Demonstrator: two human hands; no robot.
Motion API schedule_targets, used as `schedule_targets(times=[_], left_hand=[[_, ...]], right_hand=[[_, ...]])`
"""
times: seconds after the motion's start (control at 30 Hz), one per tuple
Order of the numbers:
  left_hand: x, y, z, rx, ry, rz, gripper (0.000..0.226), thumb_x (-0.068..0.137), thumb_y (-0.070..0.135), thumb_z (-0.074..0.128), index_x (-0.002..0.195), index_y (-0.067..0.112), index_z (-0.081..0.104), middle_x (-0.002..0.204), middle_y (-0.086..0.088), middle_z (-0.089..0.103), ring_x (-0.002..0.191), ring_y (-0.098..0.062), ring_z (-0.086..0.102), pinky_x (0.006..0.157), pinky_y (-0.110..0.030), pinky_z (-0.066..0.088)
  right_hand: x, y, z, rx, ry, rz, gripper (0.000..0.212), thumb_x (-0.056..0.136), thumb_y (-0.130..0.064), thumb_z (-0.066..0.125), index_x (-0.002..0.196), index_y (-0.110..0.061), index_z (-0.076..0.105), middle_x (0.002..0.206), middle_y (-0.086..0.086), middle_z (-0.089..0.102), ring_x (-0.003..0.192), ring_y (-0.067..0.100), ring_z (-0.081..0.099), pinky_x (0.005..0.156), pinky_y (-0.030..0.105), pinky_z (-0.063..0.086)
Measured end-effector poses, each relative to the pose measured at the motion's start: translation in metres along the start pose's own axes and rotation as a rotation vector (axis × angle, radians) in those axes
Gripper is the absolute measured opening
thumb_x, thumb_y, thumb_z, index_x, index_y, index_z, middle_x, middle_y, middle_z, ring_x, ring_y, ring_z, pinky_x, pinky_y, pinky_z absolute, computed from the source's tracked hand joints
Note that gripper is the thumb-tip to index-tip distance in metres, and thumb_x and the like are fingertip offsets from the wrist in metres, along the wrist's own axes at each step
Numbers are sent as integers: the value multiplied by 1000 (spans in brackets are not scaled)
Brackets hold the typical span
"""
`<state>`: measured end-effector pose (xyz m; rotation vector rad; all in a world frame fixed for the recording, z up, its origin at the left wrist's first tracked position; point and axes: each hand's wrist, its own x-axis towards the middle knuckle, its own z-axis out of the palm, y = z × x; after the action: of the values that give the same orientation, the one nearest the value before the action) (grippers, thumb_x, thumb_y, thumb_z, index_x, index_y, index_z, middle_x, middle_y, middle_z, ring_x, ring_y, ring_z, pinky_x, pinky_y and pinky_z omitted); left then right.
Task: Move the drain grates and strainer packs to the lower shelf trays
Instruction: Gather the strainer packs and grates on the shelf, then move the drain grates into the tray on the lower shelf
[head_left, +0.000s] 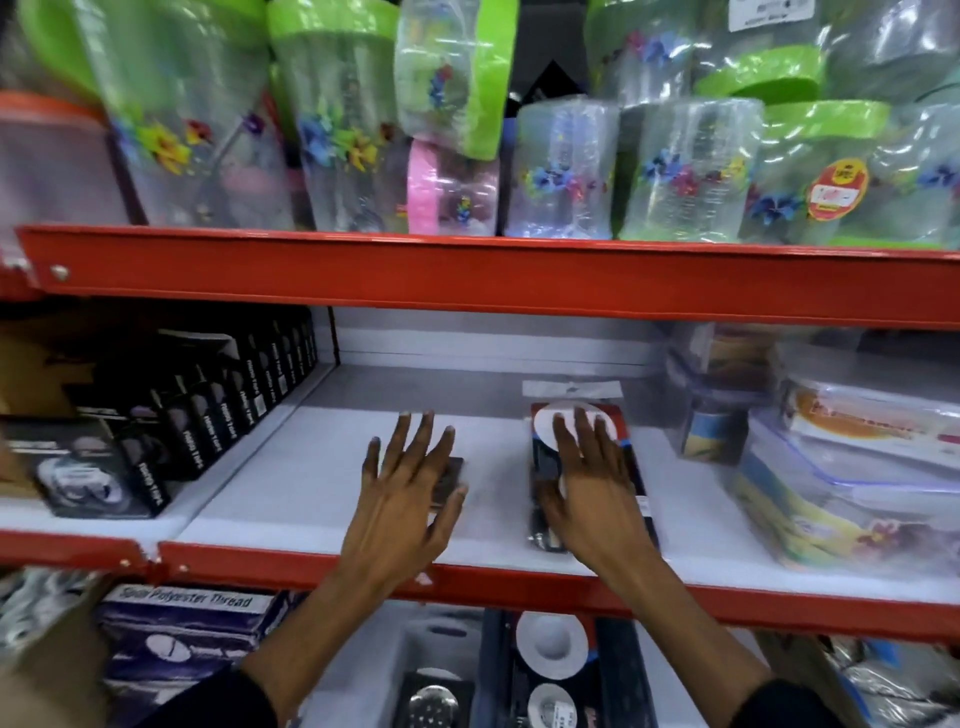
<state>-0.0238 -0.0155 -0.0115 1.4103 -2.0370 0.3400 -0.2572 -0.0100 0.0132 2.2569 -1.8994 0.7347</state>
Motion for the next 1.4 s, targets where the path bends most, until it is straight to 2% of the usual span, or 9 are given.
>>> schedule_targets(times=[0.13,0.27,0.37,0.47,0.6,0.9,1.07,1.23,1.4], left_hand=[[-24,-49,-13,92,-45,-32,69,98,50,31,157,23,9,168,-4,0,155,-25,-9,123,-63,6],[-32,-82,-18,150,-144,-75,68,97,46,25,157,20,8,168,-5,-2,154,-26,-16,120,-68,6],[-33,-93,-15,126,-176,-100,69,96,46,22,157,20,6,167,-4,-4,153,-24,-21,120,-68,0],[-34,-96,-12,110,-182,-105,71,93,46,21,157,21,3,167,-3,-6,152,-22,-23,120,-67,-3],[-34,-100,-9,51,-184,-144,74,89,44,22,157,21,2,167,-4,-7,152,-20,-25,120,-66,-5],[-27,-102,-17,-6,-147,-194,76,86,44,22,156,17,13,167,-10,6,154,-24,-16,122,-64,-3],[-35,-93,-17,-13,-161,-189,76,86,48,20,155,16,20,166,-13,9,154,-26,-12,121,-67,-1],[-37,-91,-15,-24,-164,-192,76,84,48,21,153,17,24,166,-14,13,155,-26,-11,120,-68,1],[-36,-92,-14,-26,-168,-204,74,83,46,25,152,18,28,165,-15,18,155,-27,-8,120,-68,2]], right_hand=[[38,-42,35,71,-202,-233,77,96,-51,49,158,-22,15,168,0,11,155,20,8,124,37,13],[80,-68,65,93,-526,-249,93,87,-62,58,158,-18,16,167,4,16,154,23,14,123,35,16],[100,-75,76,62,-635,-219,96,78,-70,64,152,-16,31,156,8,41,140,29,39,113,35,36],[112,-80,80,34,-635,-236,84,72,-72,66,134,-17,50,132,7,61,119,27,57,98,38,51],[104,-77,67,55,-572,-263,92,71,-65,71,143,-15,42,137,10,54,125,27,48,102,41,48],[4,-77,11,111,-34,-456,104,65,-81,61,149,-30,28,142,-10,43,128,9,40,102,24,43],[-64,-55,34,83,-42,-588,98,68,-77,62,145,-21,40,149,-3,44,134,18,42,116,32,32],[-114,-40,96,41,-129,-755,84,75,-74,56,138,-19,48,148,5,46,132,24,44,112,38,37],[-119,-54,163,35,-401,-477,93,72,-76,53,145,-21,39,148,4,46,134,25,43,112,39,40]])
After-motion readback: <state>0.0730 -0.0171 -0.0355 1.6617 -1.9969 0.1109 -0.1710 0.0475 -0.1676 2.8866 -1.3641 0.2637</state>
